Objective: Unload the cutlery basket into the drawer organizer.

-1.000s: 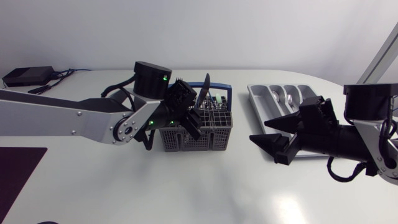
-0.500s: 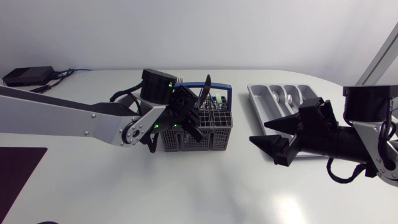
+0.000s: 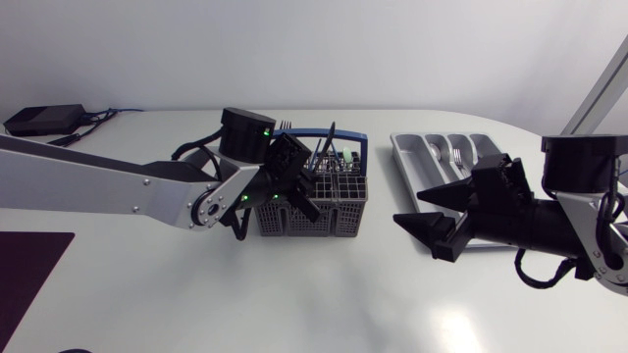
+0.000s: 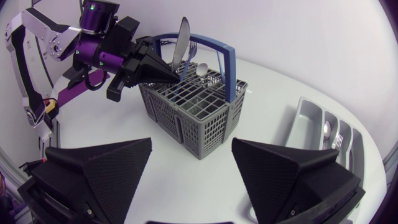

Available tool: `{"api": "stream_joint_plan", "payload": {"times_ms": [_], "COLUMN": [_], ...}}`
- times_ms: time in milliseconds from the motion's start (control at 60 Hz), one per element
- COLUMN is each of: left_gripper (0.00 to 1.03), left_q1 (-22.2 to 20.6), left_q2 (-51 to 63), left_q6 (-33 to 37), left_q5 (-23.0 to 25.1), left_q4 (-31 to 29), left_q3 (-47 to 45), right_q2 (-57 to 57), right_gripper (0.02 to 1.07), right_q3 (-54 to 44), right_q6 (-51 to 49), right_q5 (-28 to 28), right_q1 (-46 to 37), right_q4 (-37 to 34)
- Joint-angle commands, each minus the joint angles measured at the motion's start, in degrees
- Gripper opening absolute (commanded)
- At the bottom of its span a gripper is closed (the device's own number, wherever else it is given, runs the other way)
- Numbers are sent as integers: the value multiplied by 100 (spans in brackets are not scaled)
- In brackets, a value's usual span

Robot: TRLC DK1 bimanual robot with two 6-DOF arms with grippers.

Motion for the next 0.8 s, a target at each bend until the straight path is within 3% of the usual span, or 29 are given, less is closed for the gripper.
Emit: {"api": "stream_joint_plan", "payload": {"times_ms": [0,783], "left_gripper": [16,16], "left_q1": [55,230], "left_q2": [-118,-751], "left_q6": [-28,-389], "left_q5": [109,487], "left_q4": [140,755], "left_q3": [-124,-519], "right_q2": [63,1487], "right_gripper": [95,95], "right_q3": [-124,693], "right_q6": [-71,149], "right_q5": [-16,608], "right_q1": [80,1399], "right_q4": [44,589]}}
